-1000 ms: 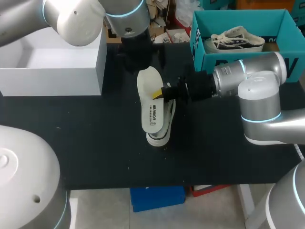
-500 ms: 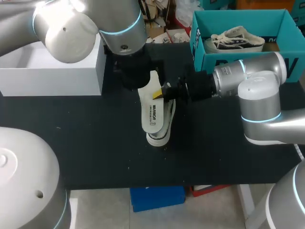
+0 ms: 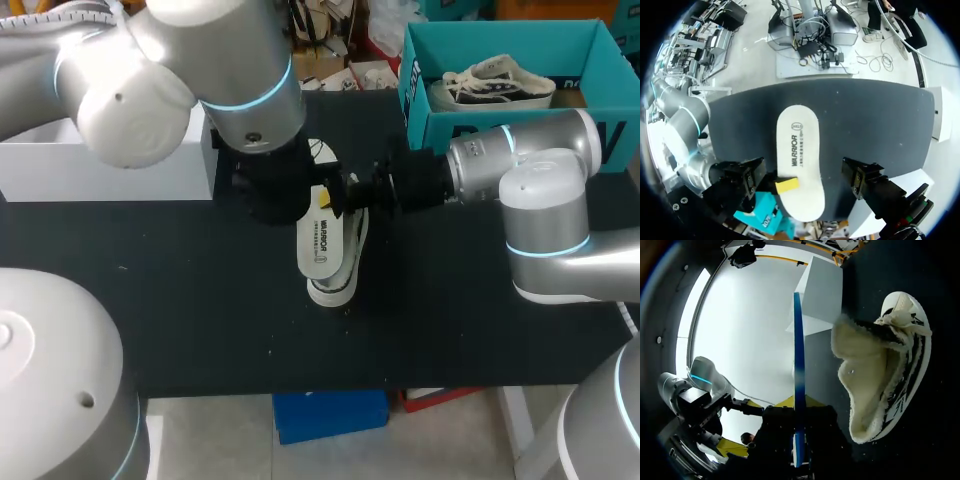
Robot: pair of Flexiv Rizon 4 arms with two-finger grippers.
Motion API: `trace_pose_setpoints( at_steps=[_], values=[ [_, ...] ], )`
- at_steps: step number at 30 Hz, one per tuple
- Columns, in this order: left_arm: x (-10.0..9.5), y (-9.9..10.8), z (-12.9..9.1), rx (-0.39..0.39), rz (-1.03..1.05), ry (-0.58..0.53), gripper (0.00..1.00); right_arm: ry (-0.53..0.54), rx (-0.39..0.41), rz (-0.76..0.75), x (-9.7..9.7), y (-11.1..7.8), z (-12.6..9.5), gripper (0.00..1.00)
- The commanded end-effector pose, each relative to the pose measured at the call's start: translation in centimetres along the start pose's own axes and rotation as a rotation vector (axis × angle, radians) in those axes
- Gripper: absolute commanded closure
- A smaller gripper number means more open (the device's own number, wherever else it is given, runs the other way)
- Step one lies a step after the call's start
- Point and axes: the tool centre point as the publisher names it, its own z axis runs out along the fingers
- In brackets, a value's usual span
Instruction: Take the shoe out of the shoebox, open the shoe tongue, remove and reinsert the insole, then place the shoe into the shoebox
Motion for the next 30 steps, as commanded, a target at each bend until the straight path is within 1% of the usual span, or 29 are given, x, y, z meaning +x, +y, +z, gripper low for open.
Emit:
trace_pose_setpoints(
  at_steps=[1,5,6,8,11,15,16,18,20,22,23,25,27,30],
  values=[
    [0.4,-1.3,0.2,-0.006,0.003,-0.001,0.00,0.000,-0.002,0.000,0.0,0.0,0.1,1.00],
    [0.6,-1.6,0.3,-0.006,-0.006,-0.011,0.00,0.000,-0.002,0.000,0.0,0.0,0.1,1.00],
    [0.7,-1.5,0.3,-0.011,-0.013,-0.051,0.00,0.000,-0.002,0.000,0.0,0.0,0.1,1.00],
    [1.0,-1.3,0.0,-0.015,-0.022,-0.174,0.00,0.000,-0.002,0.000,0.0,0.0,0.1,1.00],
    [1.5,-1.1,-0.5,-0.045,-0.045,-0.332,0.00,0.000,-0.002,0.000,0.0,0.0,0.1,1.00],
    [2.3,-1.1,-0.9,-0.069,-0.026,-0.501,0.00,0.000,-0.002,0.000,0.0,0.0,0.1,1.00],
    [2.5,-1.1,-1.1,-0.064,-0.014,-0.558,0.00,0.000,-0.002,0.000,0.0,0.0,0.1,1.00],
    [2.9,-1.2,-1.2,-0.064,-0.006,-0.636,0.00,0.000,-0.002,0.000,0.0,0.0,0.1,1.00],
    [3.4,-1.2,-1.3,-0.035,0.000,-0.742,0.00,0.000,-0.002,0.000,0.0,0.0,0.1,1.00],
    [3.9,-1.1,-1.3,-0.032,-0.003,-0.819,0.00,0.000,-0.002,0.000,0.0,0.0,0.1,1.00],
    [4.1,-1.0,-1.3,-0.015,-0.011,-0.864,0.00,0.000,-0.002,0.000,0.0,0.0,0.1,1.00],
    [4.5,-1.0,-1.4,-0.022,-0.002,-0.909,0.00,0.000,-0.002,0.000,0.0,0.0,0.1,1.00],
    [4.6,-0.9,-1.5,-0.036,0.031,-0.896,0.00,0.000,-0.002,0.000,0.0,0.0,0.1,1.00],
    [4.6,-0.9,-1.5,-0.036,0.031,-0.896,0.00,0.000,-0.002,0.000,0.0,0.0,0.1,1.00]
  ],
)
